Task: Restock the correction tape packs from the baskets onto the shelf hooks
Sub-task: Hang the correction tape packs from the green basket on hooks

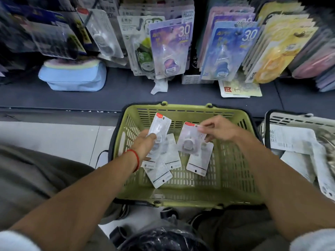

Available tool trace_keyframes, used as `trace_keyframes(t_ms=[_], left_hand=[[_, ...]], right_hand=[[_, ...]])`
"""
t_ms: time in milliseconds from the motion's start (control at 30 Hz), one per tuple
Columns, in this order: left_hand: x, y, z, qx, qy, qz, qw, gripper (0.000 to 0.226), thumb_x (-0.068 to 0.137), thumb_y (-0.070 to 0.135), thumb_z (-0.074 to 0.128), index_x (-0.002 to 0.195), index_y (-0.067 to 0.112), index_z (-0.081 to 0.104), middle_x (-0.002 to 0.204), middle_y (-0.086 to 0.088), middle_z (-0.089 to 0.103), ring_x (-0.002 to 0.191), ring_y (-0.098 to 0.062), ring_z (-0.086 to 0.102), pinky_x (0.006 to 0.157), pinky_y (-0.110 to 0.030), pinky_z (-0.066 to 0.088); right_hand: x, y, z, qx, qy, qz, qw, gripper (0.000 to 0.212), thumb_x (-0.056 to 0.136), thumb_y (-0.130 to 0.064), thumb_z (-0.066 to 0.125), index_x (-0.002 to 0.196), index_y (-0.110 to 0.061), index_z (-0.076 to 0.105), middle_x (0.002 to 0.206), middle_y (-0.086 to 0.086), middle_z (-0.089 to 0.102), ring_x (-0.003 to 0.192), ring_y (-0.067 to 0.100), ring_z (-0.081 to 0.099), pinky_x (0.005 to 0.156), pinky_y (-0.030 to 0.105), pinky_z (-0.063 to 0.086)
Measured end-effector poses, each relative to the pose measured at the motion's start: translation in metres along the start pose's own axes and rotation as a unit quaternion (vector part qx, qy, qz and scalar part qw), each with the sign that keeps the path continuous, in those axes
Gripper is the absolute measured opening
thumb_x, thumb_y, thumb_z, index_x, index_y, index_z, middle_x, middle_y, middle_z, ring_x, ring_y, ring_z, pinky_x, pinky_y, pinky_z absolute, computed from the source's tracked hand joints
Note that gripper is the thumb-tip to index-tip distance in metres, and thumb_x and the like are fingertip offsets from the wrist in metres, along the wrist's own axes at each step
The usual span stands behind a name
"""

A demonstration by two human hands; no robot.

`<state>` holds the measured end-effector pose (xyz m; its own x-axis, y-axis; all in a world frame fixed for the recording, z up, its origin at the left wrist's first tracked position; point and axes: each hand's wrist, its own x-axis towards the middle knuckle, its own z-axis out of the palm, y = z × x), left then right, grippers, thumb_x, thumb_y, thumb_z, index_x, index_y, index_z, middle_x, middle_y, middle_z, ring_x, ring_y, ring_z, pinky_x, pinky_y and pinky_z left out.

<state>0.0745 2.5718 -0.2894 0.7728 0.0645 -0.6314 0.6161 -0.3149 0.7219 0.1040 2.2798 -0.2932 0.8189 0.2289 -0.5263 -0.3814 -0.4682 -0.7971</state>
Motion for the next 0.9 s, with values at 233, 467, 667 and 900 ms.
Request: trace_keyframes(t_ms=[233,467,667,900], left_hand=[[-0.012,-0.003,0.016,-0.071,-0.153,-0.047,0.984,0.056,0.086,0.037,0.086,0.134,0.036,0.058,0.133,0.005,0.068,0.115,-0.024,0.07,0.084,-0.053,0.065],[-0.005,-0.012,-0.006,-0.107,-0.064,-0.082,0.989,0.051,0.087,0.016,0.084,0.13,0.029,0.061,0.128,-0.004,0.067,0.114,-0.035,0.067,0.083,-0.062,0.062],[-0.005,-0.006,-0.01,-0.152,-0.07,-0.117,0.979,0.049,0.084,0.011,0.077,0.127,0.031,0.066,0.132,-0.011,0.065,0.116,-0.042,0.065,0.079,-0.064,0.062],[-0.017,0.006,-0.006,-0.11,-0.027,0.022,0.993,0.044,0.082,0.011,0.076,0.117,0.037,0.066,0.116,-0.001,0.073,0.106,-0.032,0.07,0.086,-0.059,0.063]], right_hand=[[0.008,-0.016,0.049,0.216,0.108,-0.019,0.97,0.017,0.103,-0.017,0.066,0.098,-0.004,0.077,0.088,0.009,0.08,0.073,0.023,0.076,0.057,0.03,0.064],[0.002,0.088,0.091,-0.451,-0.021,0.151,0.879,0.09,0.098,-0.036,0.072,0.167,-0.022,0.016,0.174,0.015,0.008,0.159,0.039,0.016,0.124,0.053,0.031],[-0.002,0.096,0.099,-0.461,-0.083,0.119,0.875,0.104,0.101,-0.011,0.065,0.166,-0.021,-0.016,0.172,0.012,-0.029,0.16,0.039,-0.02,0.13,0.058,0.013],[-0.032,-0.022,0.002,-0.1,-0.011,0.043,0.994,0.018,0.107,-0.004,0.057,0.101,-0.01,0.073,0.104,0.015,0.075,0.068,0.012,0.076,0.066,0.029,0.063]])
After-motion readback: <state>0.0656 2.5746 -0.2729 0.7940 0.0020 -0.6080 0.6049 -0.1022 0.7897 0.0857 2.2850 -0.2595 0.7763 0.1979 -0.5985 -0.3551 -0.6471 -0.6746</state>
